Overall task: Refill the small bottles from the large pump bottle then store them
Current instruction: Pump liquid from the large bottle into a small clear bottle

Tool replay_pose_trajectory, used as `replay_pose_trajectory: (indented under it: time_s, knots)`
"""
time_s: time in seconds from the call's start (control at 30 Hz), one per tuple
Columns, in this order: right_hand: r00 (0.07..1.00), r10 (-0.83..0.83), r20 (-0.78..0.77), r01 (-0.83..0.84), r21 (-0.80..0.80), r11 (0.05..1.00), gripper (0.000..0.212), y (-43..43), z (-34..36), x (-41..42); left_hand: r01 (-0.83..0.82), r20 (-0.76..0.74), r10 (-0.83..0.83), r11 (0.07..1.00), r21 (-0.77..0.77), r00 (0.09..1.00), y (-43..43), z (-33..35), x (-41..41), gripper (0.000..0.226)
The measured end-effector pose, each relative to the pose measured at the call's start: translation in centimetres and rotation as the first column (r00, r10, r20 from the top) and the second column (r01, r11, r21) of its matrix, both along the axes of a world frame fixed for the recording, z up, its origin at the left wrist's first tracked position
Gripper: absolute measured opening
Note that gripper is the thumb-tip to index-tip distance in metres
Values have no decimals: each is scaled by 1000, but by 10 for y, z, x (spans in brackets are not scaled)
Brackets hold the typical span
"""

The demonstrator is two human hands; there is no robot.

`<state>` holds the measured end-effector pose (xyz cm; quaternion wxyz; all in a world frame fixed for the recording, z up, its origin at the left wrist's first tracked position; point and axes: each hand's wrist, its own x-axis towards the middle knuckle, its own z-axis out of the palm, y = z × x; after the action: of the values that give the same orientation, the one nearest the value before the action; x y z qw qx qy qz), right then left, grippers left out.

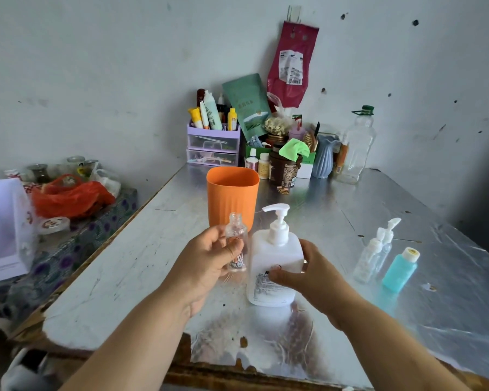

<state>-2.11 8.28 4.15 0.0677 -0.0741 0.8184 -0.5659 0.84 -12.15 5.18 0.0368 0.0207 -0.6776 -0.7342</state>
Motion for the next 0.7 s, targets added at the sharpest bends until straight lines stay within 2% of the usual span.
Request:
replay_pose_trajectory:
  time_s: [0.13, 0.4, 0.53, 0.7]
  knots:
    - [999, -41, -32, 42, 28, 999, 72, -8, -3, -1, -78, -4, 78, 997, 25, 997, -6, -14, 0, 39]
    - [994, -97, -51, 101, 67, 993, 72, -34, 0, -11, -198, 15, 200, 976, -85, 980, -26, -40, 4, 44]
    - [990, -136, -49, 140, 103, 985, 70, -51, -4, -17, -218, 31, 223, 969, -115, 974, -30, -53, 6, 47]
    - [985, -162, -55, 168, 160, 973, 68, -66, -14, -28, -188, 84, 195, 978, -87, 977, -29, -67, 10, 65]
